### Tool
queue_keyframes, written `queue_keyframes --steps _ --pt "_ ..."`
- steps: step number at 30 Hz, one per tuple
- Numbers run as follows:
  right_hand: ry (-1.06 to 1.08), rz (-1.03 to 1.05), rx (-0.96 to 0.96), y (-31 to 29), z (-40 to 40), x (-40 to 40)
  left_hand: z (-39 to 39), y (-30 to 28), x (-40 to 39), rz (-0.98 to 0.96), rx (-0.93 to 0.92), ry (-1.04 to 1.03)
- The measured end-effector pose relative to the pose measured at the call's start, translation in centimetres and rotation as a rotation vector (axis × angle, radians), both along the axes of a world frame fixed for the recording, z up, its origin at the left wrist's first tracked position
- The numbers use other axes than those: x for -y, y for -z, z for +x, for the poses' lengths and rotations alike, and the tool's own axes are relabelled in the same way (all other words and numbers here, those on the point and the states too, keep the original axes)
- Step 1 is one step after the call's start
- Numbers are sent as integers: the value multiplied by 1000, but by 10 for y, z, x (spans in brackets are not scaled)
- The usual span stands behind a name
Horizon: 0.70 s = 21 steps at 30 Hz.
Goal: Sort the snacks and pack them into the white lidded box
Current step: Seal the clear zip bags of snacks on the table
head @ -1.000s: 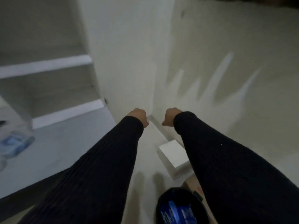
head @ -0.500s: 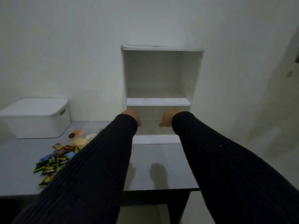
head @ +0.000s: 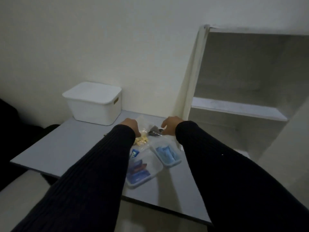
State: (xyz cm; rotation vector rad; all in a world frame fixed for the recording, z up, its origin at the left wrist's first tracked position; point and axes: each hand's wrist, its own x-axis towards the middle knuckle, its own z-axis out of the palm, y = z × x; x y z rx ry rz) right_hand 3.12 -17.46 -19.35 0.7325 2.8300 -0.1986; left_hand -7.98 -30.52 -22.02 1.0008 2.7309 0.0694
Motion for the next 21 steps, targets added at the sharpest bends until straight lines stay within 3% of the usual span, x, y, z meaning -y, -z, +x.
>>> queue_keyframes --steps 11,21 --pt "147 -393 -162 108 -162 -79 -151 87 -60 90 193 -22" --pt "434 -762 -403 178 -197 -117 -231 153 -128 347 492 -152"
